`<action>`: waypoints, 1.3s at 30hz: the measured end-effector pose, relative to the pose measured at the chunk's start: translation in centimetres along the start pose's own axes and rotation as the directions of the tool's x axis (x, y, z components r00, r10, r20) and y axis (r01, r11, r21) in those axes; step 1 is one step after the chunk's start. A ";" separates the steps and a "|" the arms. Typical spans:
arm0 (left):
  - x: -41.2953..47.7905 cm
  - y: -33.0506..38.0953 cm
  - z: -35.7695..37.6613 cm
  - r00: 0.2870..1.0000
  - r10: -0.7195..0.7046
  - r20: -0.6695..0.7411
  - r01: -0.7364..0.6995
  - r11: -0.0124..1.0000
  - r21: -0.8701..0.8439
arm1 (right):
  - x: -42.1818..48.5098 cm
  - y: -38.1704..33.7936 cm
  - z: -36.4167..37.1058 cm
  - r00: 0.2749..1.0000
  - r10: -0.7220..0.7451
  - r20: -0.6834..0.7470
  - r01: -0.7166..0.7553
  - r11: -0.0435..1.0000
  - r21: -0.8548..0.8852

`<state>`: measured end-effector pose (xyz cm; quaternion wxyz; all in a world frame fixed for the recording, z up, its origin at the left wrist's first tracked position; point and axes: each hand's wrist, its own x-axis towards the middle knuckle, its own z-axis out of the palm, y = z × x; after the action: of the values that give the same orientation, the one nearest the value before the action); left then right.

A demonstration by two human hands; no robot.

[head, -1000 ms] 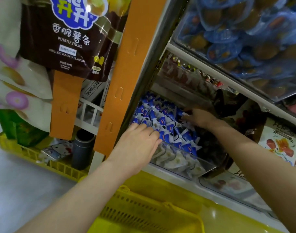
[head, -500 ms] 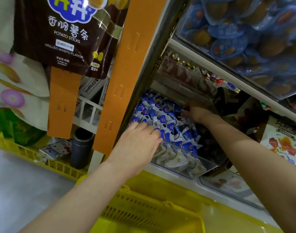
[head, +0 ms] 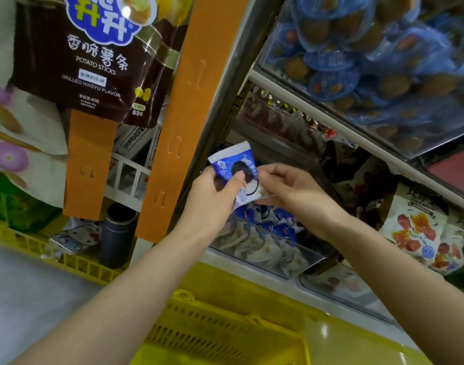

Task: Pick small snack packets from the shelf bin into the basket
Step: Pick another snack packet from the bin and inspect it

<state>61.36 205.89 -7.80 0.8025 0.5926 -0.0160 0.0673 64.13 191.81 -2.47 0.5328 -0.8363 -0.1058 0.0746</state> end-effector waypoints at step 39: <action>-2.8 1.4 -1.0 0.963 -0.133 0.235 0.165 0.979 -0.122 | -2.7 -2.1 1.7 0.971 -0.129 -0.199 0.131 0.991 -0.006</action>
<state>58.38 206.97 -7.03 0.8381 0.5379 -0.0670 -0.0622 60.90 193.47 -1.20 0.5476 -0.8288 -0.1062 -0.0440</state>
